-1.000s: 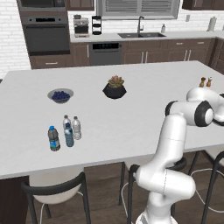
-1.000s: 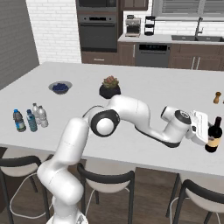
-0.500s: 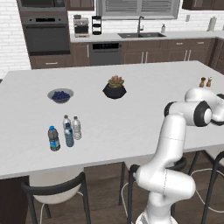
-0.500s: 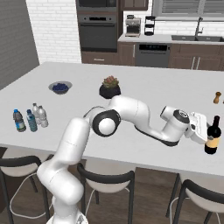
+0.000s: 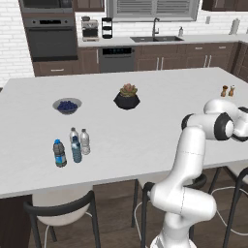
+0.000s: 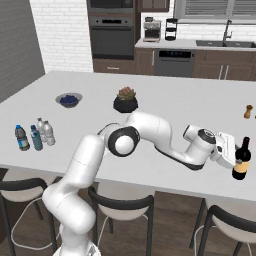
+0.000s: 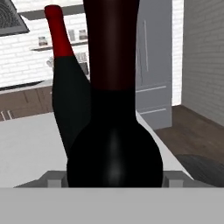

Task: Move the plastic bottles in the middle to the plastics group, and the glass bottles in the middle to the glass group.

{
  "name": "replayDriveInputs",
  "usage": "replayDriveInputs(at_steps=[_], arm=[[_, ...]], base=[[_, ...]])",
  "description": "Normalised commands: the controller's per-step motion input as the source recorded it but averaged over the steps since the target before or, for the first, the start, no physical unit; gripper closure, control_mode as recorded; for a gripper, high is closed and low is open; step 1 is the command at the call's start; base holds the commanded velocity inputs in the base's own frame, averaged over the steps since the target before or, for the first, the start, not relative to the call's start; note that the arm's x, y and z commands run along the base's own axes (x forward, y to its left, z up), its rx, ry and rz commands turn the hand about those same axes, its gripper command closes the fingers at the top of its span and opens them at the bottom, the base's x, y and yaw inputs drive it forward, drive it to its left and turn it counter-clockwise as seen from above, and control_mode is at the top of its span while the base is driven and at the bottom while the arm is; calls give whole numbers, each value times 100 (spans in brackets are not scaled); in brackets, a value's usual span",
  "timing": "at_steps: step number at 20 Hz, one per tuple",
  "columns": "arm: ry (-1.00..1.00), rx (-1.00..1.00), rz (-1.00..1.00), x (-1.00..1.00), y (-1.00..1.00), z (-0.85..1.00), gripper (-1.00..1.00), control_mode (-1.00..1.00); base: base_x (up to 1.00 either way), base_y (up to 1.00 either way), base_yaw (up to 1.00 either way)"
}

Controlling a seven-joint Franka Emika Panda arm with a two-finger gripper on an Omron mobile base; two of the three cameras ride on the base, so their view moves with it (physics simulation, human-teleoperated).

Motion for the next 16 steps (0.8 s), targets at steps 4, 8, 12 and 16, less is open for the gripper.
replayDriveInputs(at_steps=[4,8,12,16], arm=[[0,0,0,0,0,-45,100,-100],[-1,0,0,0,0,-19,100,-100],[-4,0,0,8,0,0,100,-100],[-2,0,0,15,0,0,100,-100]], base=[[0,0,0],[0,0,0],[0,0,0],[0,0,0]])
